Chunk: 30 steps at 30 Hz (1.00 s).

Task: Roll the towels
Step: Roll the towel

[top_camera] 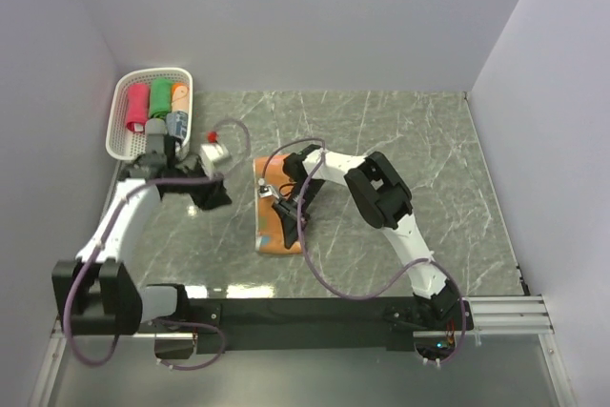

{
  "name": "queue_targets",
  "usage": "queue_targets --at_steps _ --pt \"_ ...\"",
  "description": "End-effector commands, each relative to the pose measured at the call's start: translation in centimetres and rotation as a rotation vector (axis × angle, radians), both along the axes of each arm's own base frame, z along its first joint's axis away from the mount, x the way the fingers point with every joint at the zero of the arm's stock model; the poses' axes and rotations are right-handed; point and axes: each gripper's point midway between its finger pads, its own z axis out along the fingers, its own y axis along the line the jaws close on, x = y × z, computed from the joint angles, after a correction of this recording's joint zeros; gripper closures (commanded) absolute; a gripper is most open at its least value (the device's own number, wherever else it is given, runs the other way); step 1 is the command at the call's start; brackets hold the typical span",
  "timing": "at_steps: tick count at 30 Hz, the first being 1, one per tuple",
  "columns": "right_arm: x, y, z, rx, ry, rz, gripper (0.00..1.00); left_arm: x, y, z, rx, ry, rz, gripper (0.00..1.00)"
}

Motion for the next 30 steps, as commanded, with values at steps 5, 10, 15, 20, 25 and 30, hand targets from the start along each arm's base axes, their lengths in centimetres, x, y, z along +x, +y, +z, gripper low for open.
queue_targets --at_steps 5,10,15,20,25,30 --pt "0.7 0.9 -0.5 -0.052 0.168 -0.088 1.00 -7.7 -7.1 -4.2 0.197 -0.227 -0.429 0.51" --pt "1.1 1.2 -1.3 -0.081 0.217 -0.124 1.00 -9.8 -11.8 -5.5 0.232 -0.283 -0.590 0.51" --pt "1.3 1.2 -1.4 -0.086 0.230 -0.134 1.00 -9.5 -13.3 -8.8 0.322 -0.283 -0.642 0.52" --pt "1.4 1.0 -0.9 -0.078 0.236 -0.145 1.00 -9.2 -13.1 -11.5 0.399 -0.221 -0.634 0.52" --pt "1.9 0.4 -0.3 -0.063 0.242 -0.175 0.93 -10.4 -10.2 -15.0 0.526 -0.100 -0.623 0.64" --pt "3.6 -0.9 0.6 -0.054 0.229 -0.239 0.73 -12.9 -8.3 -15.7 0.539 -0.030 -0.665 0.86"
